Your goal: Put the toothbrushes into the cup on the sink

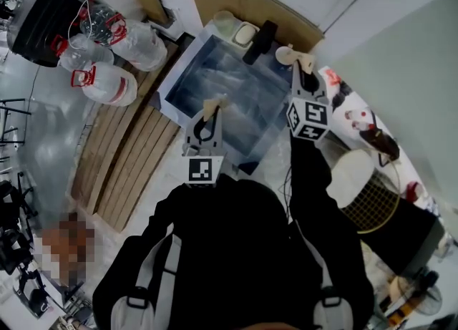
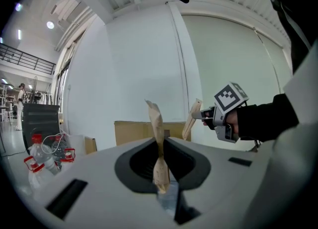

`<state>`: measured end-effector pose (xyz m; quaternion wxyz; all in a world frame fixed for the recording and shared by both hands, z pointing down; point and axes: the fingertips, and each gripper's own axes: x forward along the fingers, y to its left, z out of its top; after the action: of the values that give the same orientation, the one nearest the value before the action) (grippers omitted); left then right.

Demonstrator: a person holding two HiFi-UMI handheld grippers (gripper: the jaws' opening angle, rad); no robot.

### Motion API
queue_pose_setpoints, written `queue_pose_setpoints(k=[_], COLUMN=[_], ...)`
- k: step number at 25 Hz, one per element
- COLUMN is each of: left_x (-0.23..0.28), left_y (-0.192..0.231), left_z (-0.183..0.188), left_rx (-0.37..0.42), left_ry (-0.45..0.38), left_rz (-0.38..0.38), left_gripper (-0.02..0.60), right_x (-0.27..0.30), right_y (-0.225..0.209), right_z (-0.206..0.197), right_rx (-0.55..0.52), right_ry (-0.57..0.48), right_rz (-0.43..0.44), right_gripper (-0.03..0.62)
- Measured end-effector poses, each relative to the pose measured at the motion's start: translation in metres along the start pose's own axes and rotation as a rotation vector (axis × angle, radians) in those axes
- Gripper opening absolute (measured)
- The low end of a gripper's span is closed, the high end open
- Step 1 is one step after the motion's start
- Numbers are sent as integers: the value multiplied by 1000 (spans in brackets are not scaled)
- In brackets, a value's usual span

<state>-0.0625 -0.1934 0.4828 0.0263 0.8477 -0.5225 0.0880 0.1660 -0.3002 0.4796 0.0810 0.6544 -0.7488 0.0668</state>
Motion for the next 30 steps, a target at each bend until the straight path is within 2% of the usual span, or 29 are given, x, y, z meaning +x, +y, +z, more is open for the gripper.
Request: queue_pose_setpoints(k=[11,15,20,26,29,30], left_x=[4,3,3,1,0,-1], left_y=[8,12,13,12,11,11], left_z=[-10,-12,-12,-15,-15,-14], left_rx=[-6,12,-25,-10,-8,-10], left_ry=[8,29,24,17,14,16], left_rz=[-3,3,11,6,5,5], left_gripper=[32,32,32,32,32,32], right_x=[43,50,56,61,60,59], right_y=[-20,-23,-23,-22,-18,-17], right_z=[-48,-67,-86,-98,-99,-97], right_rx=[20,15,37,39,40,39], right_ry=[119,159,215,258,264,258], right_rz=[-40,-44,-37,-29,-18,-19], right_gripper=[31,31,31,36,139,151])
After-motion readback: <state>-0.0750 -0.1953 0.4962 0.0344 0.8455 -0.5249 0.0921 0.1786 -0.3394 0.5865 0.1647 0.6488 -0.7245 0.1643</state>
